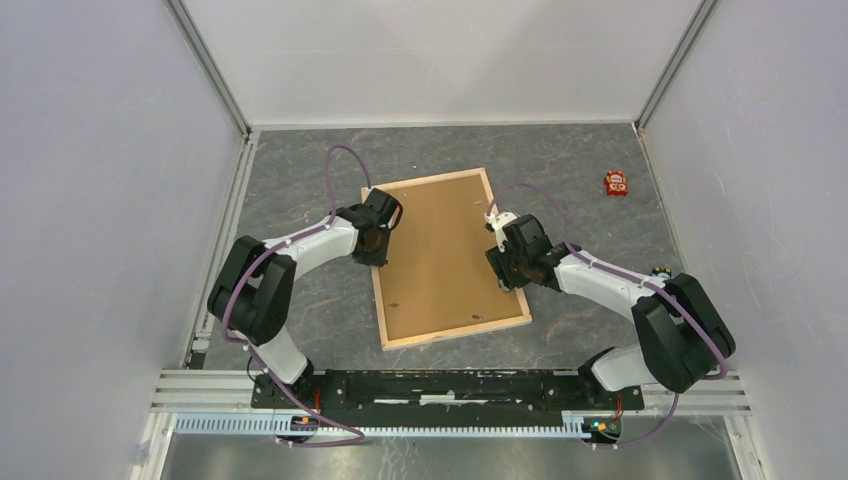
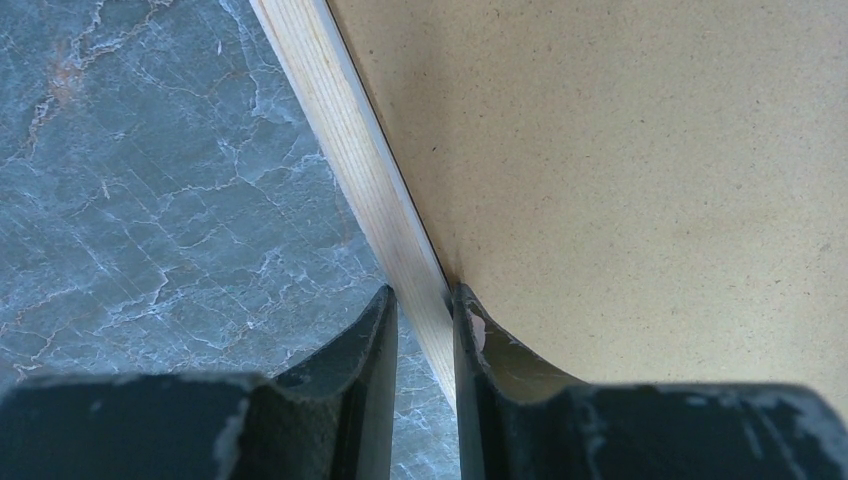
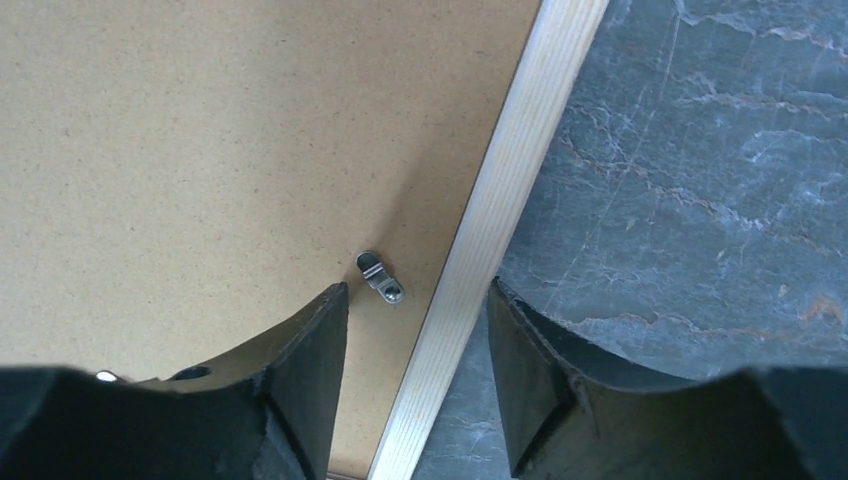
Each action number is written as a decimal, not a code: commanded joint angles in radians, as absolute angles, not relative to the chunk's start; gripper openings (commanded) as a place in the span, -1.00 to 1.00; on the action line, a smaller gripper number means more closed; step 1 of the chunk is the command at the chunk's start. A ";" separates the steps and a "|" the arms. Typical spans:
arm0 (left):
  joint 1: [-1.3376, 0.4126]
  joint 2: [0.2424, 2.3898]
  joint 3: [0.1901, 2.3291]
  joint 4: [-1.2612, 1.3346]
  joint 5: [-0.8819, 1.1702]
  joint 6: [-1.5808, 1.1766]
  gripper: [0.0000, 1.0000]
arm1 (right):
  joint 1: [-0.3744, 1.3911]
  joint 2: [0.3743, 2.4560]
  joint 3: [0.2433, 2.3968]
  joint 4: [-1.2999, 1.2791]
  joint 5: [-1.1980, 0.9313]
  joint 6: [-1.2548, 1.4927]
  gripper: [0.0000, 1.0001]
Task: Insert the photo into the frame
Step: Install the photo frame at the center of the board.
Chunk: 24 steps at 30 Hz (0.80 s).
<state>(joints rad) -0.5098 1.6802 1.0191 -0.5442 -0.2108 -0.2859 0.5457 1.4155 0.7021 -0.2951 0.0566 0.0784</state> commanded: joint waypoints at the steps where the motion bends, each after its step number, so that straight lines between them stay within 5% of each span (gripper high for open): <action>1: -0.499 1.692 1.014 -0.639 -0.231 -0.218 -0.96 | 0.557 1.458 0.703 -0.260 0.127 0.116 0.04; 5: -0.499 1.694 1.012 -0.632 -0.210 -0.225 -0.96 | 0.563 1.462 0.697 -0.253 0.169 0.170 -0.16; 11: -0.500 1.697 1.004 -0.624 -0.172 -0.254 -0.96 | 0.578 1.471 0.700 -0.296 0.259 0.332 -1.00; 19: -0.499 1.699 1.009 -0.678 -0.156 -0.397 -0.96 | 0.637 1.466 0.719 -0.316 0.287 0.458 -1.00; 24: -0.500 1.639 0.953 -0.673 -0.132 -0.446 -0.96 | 0.633 1.412 0.764 -0.325 0.287 0.396 -0.49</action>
<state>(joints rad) -0.4984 1.6745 1.0153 -0.5625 -0.1802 -0.3805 0.6220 1.4368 0.7177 -0.3073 0.3222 0.3782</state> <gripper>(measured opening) 0.295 0.181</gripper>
